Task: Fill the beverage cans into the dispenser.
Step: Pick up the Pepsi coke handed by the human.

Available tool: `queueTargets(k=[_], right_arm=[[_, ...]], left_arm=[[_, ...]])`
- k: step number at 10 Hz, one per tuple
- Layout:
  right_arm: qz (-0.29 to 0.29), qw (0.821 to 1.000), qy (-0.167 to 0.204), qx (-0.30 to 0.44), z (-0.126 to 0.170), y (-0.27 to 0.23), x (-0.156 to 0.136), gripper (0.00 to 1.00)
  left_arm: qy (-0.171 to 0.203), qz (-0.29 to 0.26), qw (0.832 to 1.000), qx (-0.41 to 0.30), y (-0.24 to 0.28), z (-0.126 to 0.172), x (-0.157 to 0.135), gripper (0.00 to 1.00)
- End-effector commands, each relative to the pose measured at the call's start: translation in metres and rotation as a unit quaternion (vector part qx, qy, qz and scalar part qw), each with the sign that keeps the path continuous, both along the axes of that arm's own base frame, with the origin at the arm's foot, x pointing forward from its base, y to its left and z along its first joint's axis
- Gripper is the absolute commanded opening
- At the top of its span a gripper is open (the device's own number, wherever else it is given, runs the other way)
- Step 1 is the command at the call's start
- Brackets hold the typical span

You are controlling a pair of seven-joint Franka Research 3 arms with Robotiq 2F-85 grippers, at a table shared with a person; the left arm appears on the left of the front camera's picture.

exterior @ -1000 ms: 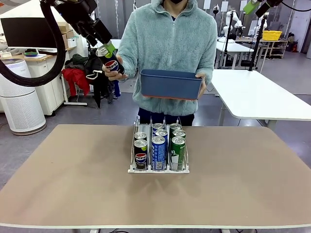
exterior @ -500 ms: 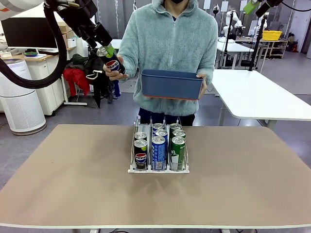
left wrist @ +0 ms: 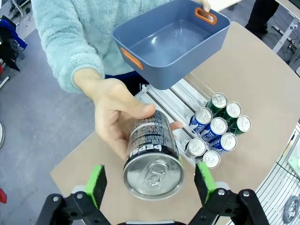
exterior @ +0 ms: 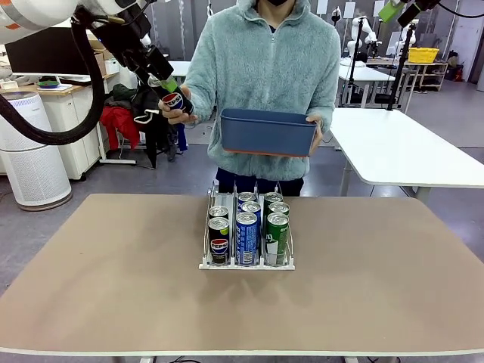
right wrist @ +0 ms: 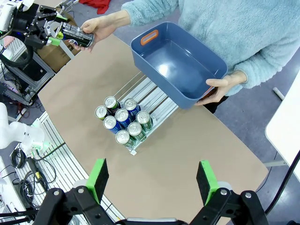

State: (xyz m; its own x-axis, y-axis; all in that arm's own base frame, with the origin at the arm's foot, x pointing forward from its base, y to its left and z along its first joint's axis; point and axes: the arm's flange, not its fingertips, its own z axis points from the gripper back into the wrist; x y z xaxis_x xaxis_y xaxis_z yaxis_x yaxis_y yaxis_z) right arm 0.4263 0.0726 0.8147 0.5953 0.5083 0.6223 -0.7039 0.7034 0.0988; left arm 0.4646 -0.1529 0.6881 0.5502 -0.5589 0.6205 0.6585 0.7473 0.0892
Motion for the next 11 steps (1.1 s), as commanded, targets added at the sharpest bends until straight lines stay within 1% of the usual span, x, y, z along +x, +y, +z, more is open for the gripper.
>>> queueTargets(k=[1, 5, 7, 11], right_arm=[[0.004, 1.0, 0.0, 0.002, -0.001, 0.0, -0.002, 1.0], [0.004, 1.0, 0.0, 0.002, -0.001, 0.0, -0.002, 1.0], [0.004, 1.0, 0.0, 0.002, -0.001, 0.0, -0.002, 1.0], [0.004, 1.0, 0.0, 0.002, -0.001, 0.0, -0.002, 1.0]], left_arm=[[-0.007, -0.007, 1.0, -0.018, 0.007, -0.014, 0.003, 1.0], [-0.004, -0.013, 0.999, -0.032, 0.004, -0.022, 0.006, 1.0], [-0.012, -0.013, 0.999, -0.038, 0.001, -0.022, 0.008, 1.0], [-0.014, -0.02, 0.999, -0.041, -0.003, -0.021, 0.01, 1.0]])
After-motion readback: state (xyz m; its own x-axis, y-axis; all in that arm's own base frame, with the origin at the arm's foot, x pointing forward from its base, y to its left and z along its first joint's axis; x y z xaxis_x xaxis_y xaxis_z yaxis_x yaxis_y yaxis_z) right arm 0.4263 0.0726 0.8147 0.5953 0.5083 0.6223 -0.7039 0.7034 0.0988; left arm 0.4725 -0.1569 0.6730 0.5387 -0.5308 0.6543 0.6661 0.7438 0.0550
